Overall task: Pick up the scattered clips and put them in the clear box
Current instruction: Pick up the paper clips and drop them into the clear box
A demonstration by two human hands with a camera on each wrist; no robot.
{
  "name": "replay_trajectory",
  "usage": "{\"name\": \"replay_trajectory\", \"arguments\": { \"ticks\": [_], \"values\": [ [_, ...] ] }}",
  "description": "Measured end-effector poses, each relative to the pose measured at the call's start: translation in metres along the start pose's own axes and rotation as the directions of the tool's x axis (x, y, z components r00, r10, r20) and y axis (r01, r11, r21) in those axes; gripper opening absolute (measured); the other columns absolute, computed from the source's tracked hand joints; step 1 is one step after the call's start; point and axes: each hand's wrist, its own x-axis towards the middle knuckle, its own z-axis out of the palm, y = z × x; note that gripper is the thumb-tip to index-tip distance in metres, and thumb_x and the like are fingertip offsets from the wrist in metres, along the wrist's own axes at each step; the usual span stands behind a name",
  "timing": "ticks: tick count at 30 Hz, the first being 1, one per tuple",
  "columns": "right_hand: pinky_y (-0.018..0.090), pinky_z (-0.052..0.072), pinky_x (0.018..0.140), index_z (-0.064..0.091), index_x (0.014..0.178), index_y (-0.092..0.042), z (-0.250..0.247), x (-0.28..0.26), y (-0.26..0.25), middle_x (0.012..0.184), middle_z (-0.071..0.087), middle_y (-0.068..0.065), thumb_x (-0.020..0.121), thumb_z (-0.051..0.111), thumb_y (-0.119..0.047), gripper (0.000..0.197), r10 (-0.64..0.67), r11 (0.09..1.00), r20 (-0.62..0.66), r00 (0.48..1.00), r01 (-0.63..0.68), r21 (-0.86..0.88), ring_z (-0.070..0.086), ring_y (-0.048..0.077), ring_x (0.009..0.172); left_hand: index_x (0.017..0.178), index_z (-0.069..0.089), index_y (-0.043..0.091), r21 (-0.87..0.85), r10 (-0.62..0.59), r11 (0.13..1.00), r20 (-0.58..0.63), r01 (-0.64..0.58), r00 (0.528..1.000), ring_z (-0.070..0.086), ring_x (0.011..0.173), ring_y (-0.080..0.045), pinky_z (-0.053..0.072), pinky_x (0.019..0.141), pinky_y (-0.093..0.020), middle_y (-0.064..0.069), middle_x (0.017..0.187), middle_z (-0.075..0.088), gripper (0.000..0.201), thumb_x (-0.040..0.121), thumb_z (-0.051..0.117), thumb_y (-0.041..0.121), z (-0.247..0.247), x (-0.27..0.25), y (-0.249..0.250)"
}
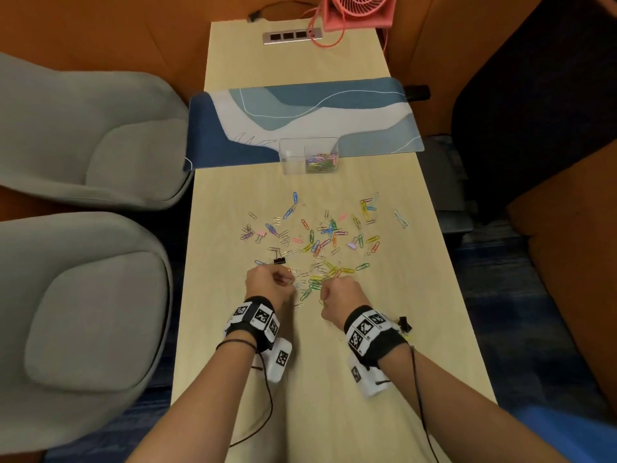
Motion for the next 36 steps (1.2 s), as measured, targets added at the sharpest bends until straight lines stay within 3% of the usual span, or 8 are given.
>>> {"name": "replay_trajectory", "arguments": {
  "ticks": [5,7,9,13,21,27,31,36],
  "values": [
    [0.018,0.052,0.066,0.076,0.073,-0.019,-0.011,0.009,0.019,0.067,0.062,-0.012,0.064,0.076,-0.011,0.012,0.022,0.99,0.076,0.997,-0.032,0.139,0.06,0.007,0.064,0.076,0.077,0.016,-0.118,0.104,0.989,0.074,-0.095,0.992,0.065,0.063,-0.008,0.054,0.066,-0.016,0.0,0.071,0.073,0.021,0.065,0.078,-0.002,-0.015,0.005,0.015],
    [0.019,0.055,0.063,0.078,0.072,-0.017,-0.023,0.009,0.028,0.065,0.069,-0.008,0.064,0.076,-0.008,0.012,0.032,0.948,0.075,0.997,-0.054,0.313,0.062,0.006,0.056,0.08,0.078,0.012,-0.188,0.16,0.972,0.089,-0.141,0.983,0.066,0.065,-0.008,0.054,0.066,-0.015,-0.001,0.073,0.074,0.021,0.067,0.078,-0.005,-0.025,0.012,0.03],
    [0.02,0.057,0.061,0.078,0.079,-0.01,-0.047,0.007,0.035,0.072,0.074,0.003,0.068,0.078,-0.003,0.013,0.062,0.827,0.059,0.996,-0.084,0.556,0.069,0.011,0.06,0.085,0.078,0.009,-0.26,0.201,0.95,0.094,-0.171,0.975,0.068,0.068,-0.006,0.054,0.067,-0.015,-0.001,0.077,0.075,0.021,0.07,0.078,-0.005,-0.035,0.023,0.049],
    [0.026,0.06,0.07,0.073,0.091,0.002,-0.112,0.016,0.039,0.084,0.074,0.015,0.075,0.074,0.006,0.016,0.125,0.442,-0.041,0.991,-0.019,0.897,0.071,0.022,0.072,0.086,0.077,0.006,-0.386,0.279,0.886,0.006,-0.255,0.96,0.072,0.078,-0.016,0.058,0.075,-0.024,-0.004,0.083,0.076,0.014,0.074,0.079,-0.001,-0.052,0.055,0.09],
    [0.024,0.057,0.073,0.067,0.086,-0.004,-0.229,0.101,0.011,0.071,0.07,0.008,0.083,0.065,0.008,0.012,0.205,-0.003,-0.303,0.931,0.31,0.951,0.068,0.016,0.07,0.082,0.076,0.005,-0.586,0.306,0.737,-0.155,-0.337,0.939,0.07,0.076,-0.013,0.057,0.076,-0.025,-0.007,0.081,0.075,0.014,0.072,0.078,-0.005,-0.065,0.143,0.165],
    [0.027,0.059,0.075,0.07,0.09,0.0,-0.246,0.174,-0.016,0.078,0.07,0.011,0.079,0.069,0.008,0.013,0.17,0.173,-0.377,0.911,0.349,0.921,0.069,0.019,0.073,0.081,0.077,0.007,-0.535,0.338,0.732,-0.25,-0.421,0.907,0.071,0.077,-0.017,0.058,0.077,-0.027,-0.008,0.083,0.076,0.008,0.074,0.08,0.004,-0.058,0.208,0.185],
    [0.027,0.059,0.072,0.072,0.088,0.001,-0.231,0.208,-0.018,0.081,0.072,0.015,0.074,0.072,0.008,0.015,0.16,0.336,-0.41,0.898,0.341,0.878,0.07,0.02,0.068,0.08,0.077,0.006,-0.419,0.399,0.801,-0.16,-0.428,0.903,0.069,0.07,-0.013,0.058,0.074,-0.025,-0.006,0.077,0.075,0.009,0.075,0.077,-0.001,-0.029,0.226,0.175],
    [0.036,0.06,0.075,0.075,0.085,-0.007,-0.207,0.23,-0.009,0.078,0.073,0.014,0.072,0.072,-0.001,0.016,0.088,0.598,-0.501,0.861,0.356,0.718,0.072,0.026,0.072,0.091,0.079,0.012,-0.224,0.456,0.858,-0.081,-0.462,0.886,0.07,0.078,-0.007,0.054,0.08,-0.016,0.0,0.087,0.076,0.02,0.078,0.073,-0.002,-0.007,0.24,0.155]
  ]
}}
